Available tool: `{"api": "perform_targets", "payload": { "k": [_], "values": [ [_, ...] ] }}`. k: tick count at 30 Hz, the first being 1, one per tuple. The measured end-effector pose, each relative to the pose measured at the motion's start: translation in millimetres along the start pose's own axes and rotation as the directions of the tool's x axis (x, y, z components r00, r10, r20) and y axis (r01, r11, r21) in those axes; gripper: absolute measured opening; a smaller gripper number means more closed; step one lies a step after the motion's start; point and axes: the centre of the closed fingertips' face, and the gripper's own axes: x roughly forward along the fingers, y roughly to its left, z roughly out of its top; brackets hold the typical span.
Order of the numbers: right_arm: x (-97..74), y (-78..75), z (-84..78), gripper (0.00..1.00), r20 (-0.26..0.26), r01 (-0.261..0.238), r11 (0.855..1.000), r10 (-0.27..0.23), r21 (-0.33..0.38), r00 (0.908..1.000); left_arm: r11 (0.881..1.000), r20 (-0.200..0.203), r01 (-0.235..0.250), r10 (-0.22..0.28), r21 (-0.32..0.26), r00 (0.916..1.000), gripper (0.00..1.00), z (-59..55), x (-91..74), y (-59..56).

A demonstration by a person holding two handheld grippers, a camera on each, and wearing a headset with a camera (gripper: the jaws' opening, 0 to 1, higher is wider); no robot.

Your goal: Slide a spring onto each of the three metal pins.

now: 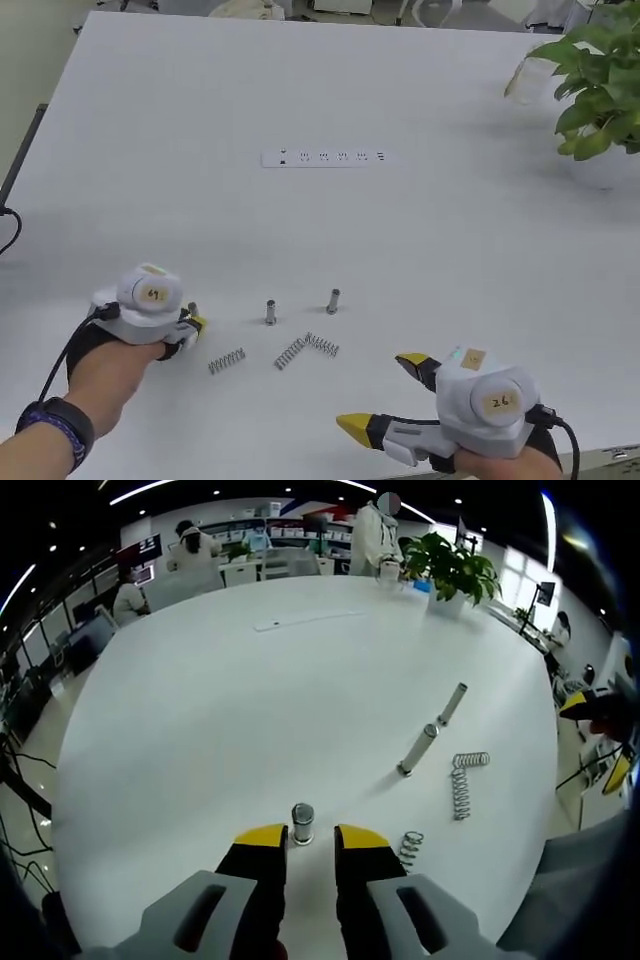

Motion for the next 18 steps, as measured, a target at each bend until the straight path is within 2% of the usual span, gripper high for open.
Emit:
{"api": "perform_targets", "payload": {
  "k": [9, 18],
  "values": [
    [-0.9, -0.9, -2.2, 0.68, 0.003, 0.0, 1.0, 0.0, 0.003, 1.0, 1.0, 0.004, 0.007, -0.007, -0.025, 1.0, 0.2, -6.4, -4.6, 1.1],
    [0.0, 0.7, 0.8, 0.68, 0.003, -0.008, 1.0, 0.008, -0.014, 1.0, 0.998, 0.015, -0.004, 0.005, -0.058, 0.9999, 0.23, -20.9, -17.1, 7.5]
  ]
}}
